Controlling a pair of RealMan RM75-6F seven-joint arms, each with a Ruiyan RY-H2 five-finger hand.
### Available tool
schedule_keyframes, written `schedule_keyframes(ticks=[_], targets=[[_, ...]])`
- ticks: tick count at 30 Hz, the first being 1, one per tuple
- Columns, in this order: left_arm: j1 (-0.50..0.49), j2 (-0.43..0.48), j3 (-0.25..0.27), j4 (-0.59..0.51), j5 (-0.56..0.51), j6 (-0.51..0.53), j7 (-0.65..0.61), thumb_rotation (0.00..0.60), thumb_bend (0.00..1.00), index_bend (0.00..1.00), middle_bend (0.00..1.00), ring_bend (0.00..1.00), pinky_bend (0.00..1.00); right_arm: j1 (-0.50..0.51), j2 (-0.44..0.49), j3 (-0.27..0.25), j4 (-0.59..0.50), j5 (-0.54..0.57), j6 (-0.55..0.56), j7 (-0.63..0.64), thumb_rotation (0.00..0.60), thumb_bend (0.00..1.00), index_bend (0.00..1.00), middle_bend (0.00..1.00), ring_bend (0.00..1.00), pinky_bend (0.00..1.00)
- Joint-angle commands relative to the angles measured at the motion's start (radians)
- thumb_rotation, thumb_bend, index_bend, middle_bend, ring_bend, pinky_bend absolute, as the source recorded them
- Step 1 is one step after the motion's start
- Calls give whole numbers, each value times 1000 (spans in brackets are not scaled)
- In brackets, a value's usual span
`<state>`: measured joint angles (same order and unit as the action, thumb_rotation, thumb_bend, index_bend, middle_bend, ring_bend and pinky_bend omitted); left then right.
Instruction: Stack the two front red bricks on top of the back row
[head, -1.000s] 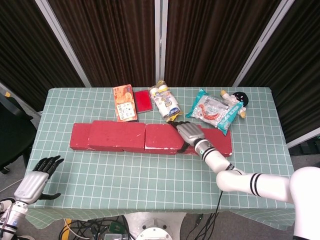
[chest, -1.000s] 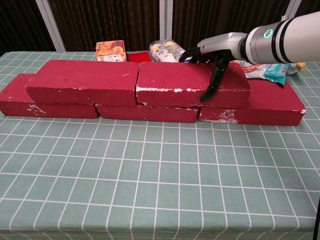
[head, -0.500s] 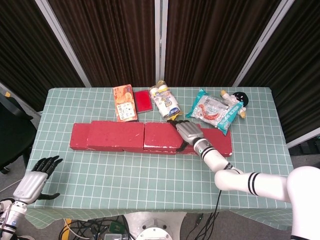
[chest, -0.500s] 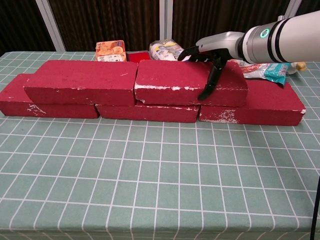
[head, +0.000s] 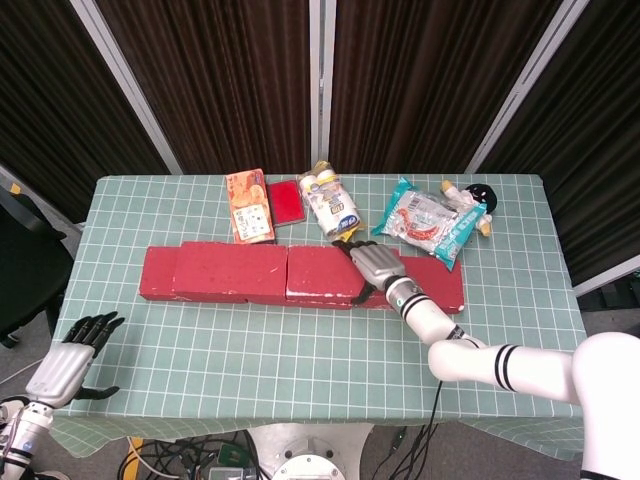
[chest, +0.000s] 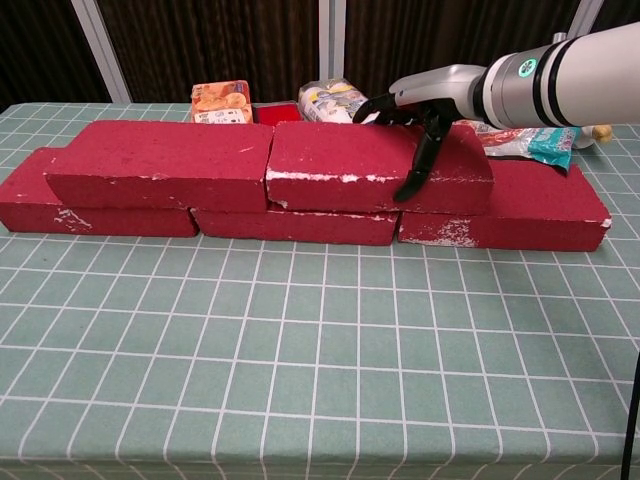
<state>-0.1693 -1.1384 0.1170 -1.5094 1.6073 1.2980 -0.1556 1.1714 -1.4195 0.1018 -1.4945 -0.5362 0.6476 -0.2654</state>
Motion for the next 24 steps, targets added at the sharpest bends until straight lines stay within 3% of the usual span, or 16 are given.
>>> schedule_keyframes(ticks=[1, 24], targets=[[-1, 0, 0, 0, 0, -1, 1, 600, 44, 26, 0, 0, 0, -1, 1, -1, -3, -3, 2, 0, 600, 98, 27, 159, 100, 117], [-1, 5, 1, 3, -2, -5, -7, 600, 43, 26, 0, 0, 0, 6, -21, -3, 4, 14, 26, -14, 600, 97, 0, 94, 26, 63]])
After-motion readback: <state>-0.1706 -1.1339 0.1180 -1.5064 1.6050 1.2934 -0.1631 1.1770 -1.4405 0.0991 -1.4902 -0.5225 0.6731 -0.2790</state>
